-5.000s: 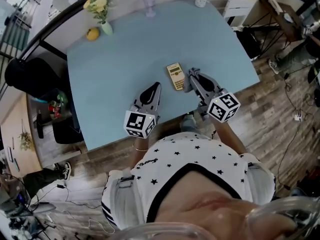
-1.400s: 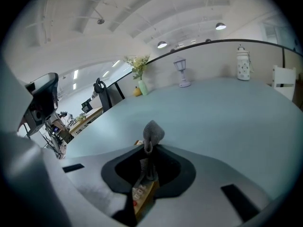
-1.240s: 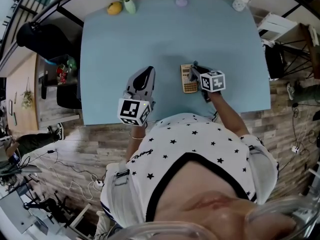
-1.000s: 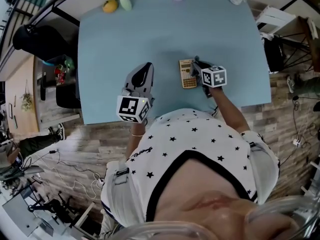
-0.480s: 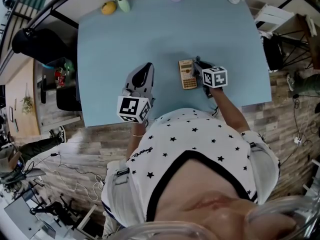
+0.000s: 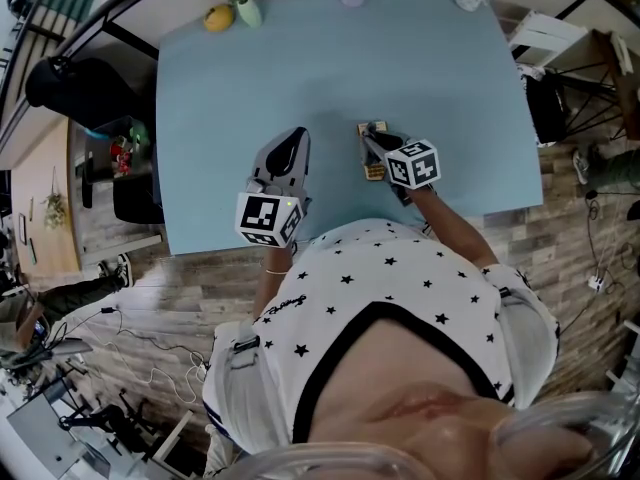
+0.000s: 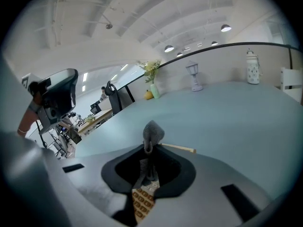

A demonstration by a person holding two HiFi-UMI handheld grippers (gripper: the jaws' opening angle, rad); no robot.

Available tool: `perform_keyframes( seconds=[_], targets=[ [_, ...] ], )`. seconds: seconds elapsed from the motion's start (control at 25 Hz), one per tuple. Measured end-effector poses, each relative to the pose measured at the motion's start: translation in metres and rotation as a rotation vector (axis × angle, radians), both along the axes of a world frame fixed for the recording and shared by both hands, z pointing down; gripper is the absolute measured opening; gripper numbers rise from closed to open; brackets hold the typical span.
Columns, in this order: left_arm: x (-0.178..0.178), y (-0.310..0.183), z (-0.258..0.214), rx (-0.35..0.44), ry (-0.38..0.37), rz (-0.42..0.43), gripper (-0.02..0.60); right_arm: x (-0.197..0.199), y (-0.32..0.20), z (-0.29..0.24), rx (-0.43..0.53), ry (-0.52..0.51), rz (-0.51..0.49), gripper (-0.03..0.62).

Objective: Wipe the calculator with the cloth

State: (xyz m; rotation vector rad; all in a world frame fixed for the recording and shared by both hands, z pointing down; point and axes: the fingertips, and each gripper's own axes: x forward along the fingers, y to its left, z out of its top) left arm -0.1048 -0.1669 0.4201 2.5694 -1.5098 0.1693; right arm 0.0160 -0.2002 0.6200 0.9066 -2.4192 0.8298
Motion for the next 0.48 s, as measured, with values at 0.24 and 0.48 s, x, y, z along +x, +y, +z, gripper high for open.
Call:
perform_keyframes(
  seconds=[0.24,0.48],
  targets=[
    [-0.002,0.004,0.0,-0.001,-0.002,-0.002,0.031,-0.01,0.015,0.015,-0.027,0.033,-0.042,0.049],
    [-0.002,0.004,-0.001,-0.003,-0.002,0.002,0.031,-0.004,0.013,0.019,-0.026,0.051,-0.034,0.049]
  ],
)
